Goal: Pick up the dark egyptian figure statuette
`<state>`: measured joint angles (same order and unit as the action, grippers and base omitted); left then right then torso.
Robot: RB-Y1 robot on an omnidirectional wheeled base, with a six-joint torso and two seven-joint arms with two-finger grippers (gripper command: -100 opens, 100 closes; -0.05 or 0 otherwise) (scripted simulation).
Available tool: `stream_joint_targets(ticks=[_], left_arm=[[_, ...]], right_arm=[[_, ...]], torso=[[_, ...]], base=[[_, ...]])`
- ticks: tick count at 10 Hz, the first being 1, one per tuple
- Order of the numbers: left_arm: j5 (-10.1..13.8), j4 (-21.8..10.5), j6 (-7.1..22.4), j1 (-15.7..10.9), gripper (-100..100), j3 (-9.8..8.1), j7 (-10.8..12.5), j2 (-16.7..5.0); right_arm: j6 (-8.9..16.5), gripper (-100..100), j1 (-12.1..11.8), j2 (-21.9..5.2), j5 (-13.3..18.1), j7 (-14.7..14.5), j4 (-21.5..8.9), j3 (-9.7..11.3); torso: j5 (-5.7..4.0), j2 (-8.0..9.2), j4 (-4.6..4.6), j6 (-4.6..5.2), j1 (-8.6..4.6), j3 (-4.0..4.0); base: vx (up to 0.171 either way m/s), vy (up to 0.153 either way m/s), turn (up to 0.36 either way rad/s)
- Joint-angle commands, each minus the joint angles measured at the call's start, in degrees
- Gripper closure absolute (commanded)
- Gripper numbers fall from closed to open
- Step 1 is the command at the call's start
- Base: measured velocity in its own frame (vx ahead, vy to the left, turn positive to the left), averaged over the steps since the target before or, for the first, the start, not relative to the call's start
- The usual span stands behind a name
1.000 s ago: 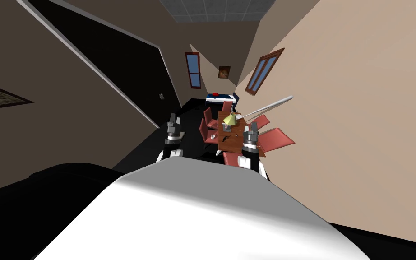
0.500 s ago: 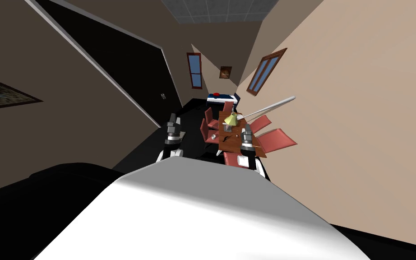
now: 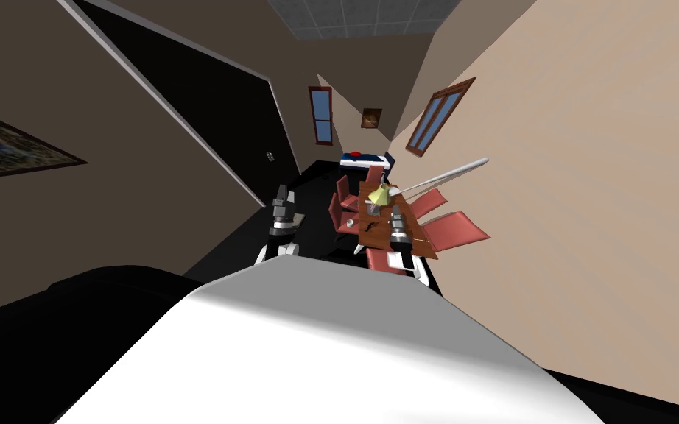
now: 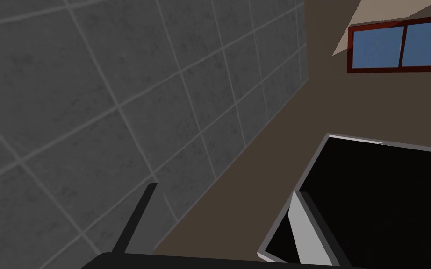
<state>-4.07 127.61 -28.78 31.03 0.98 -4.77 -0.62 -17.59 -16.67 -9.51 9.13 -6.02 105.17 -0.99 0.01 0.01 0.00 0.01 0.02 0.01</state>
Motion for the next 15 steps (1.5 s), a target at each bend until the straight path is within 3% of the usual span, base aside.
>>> stream_joint_targets(ticks=[1, 2, 4, 9, 10, 15], left_arm=[[0.0, 0.0, 0.0, 0.0, 0, 0.00, 0.0, 0.0], [0.0, 0.0, 0.0, 0.0, 0, 0.00, 0.0, 0.0], [0.0, 0.0, 0.0, 0.0, 0, 0.00, 0.0, 0.0], [0.0, 0.0, 0.0, 0.0, 0, 0.00, 0.0, 0.0], [0.0, 0.0, 0.0, 0.0, 0, 0.00, 0.0, 0.0], [0.0, 0.0, 0.0, 0.0, 0, 0.00, 0.0, 0.0]], right_arm=[[0.9, -100, 1.2, -0.5, 0.9, -1.1, -2.9, 0.0], [0.9, -100, 1.2, -0.5, 0.9, -1.1, -3.5, 0.0], [3.2, -100, 3.3, -1.7, 2.6, -3.0, -8.2, 0.2], [5.3, -100, 5.4, -3.1, 4.4, -4.9, -14.6, 0.5], [6.3, -100, 6.4, -3.8, 5.4, -5.9, -17.1, 0.8], [8.2, -100, 8.3, -5.3, 7.3, -8.0, -23.3, 1.4]], torso=[[0.00, 0.00, 0.00, 0.00, 0.00, 0.00], [0.00, -0.02, 0.00, -0.01, 0.02, -0.01], [0.00, -0.02, -0.01, -0.01, 0.01, -0.01], [0.01, -0.04, -0.01, 0.00, 0.03, -0.03], [0.01, -0.04, -0.01, 0.00, 0.02, -0.02], [0.01, -0.09, -0.02, -0.01, 0.04, -0.05]], base=[[-0.003, 0.013, 0.051], [-0.002, 0.011, 0.024], [-0.003, 0.016, 0.066], [0.004, 0.016, 0.035], [0.007, 0.016, 0.053], [0.013, 0.017, 0.041]])
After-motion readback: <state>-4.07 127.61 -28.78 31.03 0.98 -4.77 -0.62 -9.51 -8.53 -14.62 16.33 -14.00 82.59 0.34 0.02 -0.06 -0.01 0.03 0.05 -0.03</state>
